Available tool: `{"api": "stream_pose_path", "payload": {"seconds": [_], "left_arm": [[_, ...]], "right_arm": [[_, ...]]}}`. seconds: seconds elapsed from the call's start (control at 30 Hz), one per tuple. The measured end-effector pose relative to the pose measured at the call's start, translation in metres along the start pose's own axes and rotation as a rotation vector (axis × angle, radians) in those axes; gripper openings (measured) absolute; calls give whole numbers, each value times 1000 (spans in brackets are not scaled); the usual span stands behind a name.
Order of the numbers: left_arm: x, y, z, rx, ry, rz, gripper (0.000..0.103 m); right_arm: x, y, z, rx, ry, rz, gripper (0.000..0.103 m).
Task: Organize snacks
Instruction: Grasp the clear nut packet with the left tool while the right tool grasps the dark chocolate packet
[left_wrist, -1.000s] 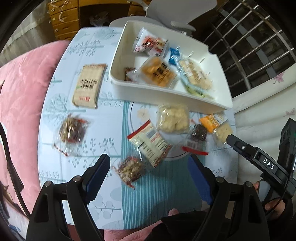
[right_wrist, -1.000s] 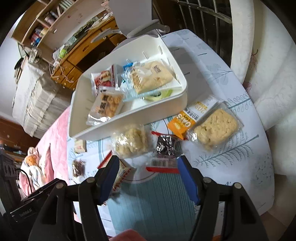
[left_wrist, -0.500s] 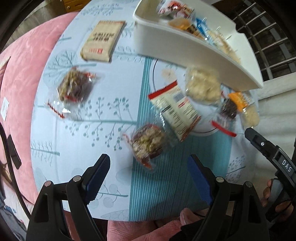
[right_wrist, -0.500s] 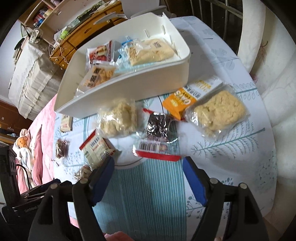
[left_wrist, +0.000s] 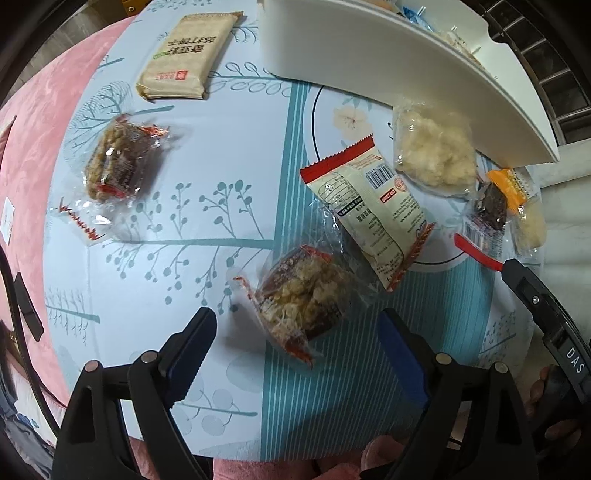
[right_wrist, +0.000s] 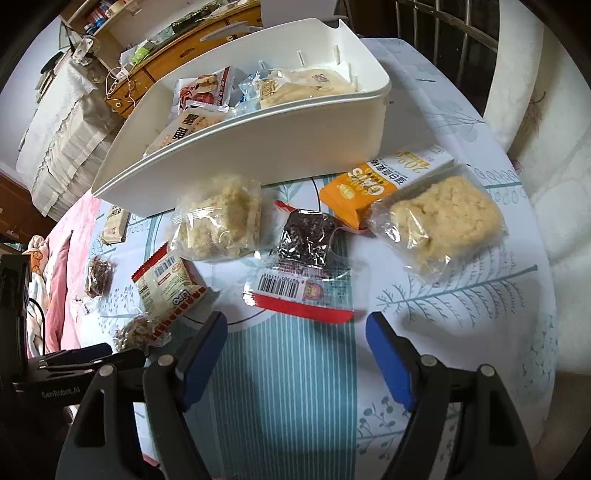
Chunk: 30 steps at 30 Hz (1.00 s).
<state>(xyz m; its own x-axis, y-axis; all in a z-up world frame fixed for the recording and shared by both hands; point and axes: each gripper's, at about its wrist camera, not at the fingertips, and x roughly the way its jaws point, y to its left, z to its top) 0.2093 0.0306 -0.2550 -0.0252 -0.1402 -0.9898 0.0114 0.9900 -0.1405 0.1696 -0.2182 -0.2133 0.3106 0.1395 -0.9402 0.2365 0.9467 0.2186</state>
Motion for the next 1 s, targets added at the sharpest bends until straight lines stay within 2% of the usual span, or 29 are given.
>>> {"api": "stream_pose_path", "payload": {"seconds": [0.2, 0.33, 0.6, 0.77, 0.83, 0.9, 0.97, 1.0], "left_arm": [[16, -9, 18, 21, 29, 19, 88], [29, -13, 29, -4, 59, 33, 88], [39, -29, 55, -14, 57, 77, 87], [30, -25, 58, 1, 70, 134, 68], [31, -27, 58, 10, 78, 144, 65], [30, -29, 56, -3, 77, 144, 59], [30, -32, 56, -3, 71, 144, 56], [30, -33, 57, -3, 69, 145, 55]], "right_arm": [[11, -1, 5, -16, -32, -17, 83], [23, 0, 12, -38, -30, -40, 83], [43, 1, 35, -76, -20, -77, 83], [51, 7, 46, -153, -5, -116, 83], [52, 8, 48, -159, 0, -122, 82], [52, 9, 47, -164, 1, -128, 78], [50, 10, 48, -170, -5, -139, 65], [50, 12, 47, -178, -6, -141, 65]]}}
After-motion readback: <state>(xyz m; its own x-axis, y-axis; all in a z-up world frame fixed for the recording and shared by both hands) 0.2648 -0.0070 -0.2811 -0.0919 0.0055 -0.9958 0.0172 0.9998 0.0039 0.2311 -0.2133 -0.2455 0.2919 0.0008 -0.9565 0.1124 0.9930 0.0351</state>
